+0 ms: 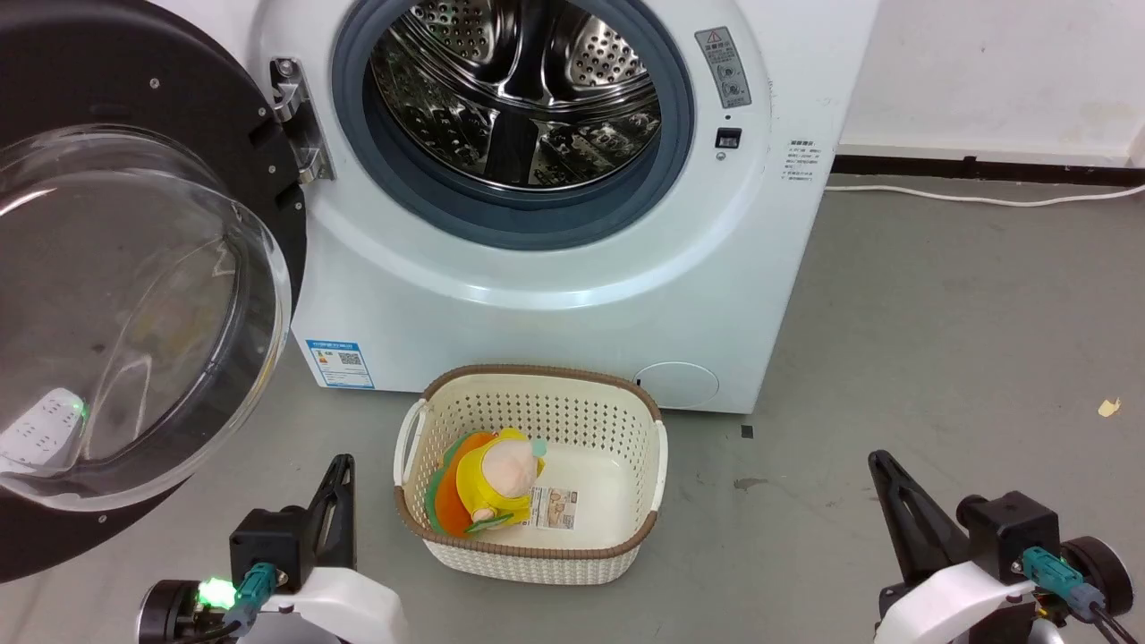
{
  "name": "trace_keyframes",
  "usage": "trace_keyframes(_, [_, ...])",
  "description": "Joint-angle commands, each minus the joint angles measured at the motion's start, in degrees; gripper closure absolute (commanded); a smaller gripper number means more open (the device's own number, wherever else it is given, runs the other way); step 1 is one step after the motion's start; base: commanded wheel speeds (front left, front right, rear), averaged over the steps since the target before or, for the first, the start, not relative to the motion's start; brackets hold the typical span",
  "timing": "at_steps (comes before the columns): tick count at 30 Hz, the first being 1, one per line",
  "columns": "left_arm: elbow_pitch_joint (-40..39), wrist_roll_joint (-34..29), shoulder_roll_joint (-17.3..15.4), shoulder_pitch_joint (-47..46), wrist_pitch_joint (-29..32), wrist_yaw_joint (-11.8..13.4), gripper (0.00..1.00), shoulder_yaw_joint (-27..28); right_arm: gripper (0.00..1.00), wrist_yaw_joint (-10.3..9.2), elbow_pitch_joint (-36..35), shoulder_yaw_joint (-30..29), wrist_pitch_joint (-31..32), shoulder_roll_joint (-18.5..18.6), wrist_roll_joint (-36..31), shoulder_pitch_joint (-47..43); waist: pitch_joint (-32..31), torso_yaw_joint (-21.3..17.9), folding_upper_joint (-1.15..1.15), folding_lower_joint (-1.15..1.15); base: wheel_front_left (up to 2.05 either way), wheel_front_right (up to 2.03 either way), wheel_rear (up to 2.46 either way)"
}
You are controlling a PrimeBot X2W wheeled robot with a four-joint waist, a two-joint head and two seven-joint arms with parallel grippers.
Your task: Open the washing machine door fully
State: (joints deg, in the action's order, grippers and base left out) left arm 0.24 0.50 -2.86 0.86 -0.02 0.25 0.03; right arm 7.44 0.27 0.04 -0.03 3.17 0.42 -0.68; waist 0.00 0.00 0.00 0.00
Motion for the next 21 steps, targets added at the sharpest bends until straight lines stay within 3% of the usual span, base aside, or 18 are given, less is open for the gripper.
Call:
trace_keyframes(1, [-0.24,-0.5,-0.02,-0.86,0.02,-0.25,1.0,-0.03,1.0,0.05,-0.27,-0.04,0.03,-0.29,-0.42,0.68,0.0,0.0,0.0,0.0,0.0,0.0,0.0])
trace_keyframes(21, [-0.24,-0.5,-0.02,-0.86,0.02,-0.25,1.0,-0.03,1.0,0.05,-0.27,-0.04,0.03,-0.29,-0.42,0.68,0.0,0.0,0.0,0.0,0.0,0.0,0.0])
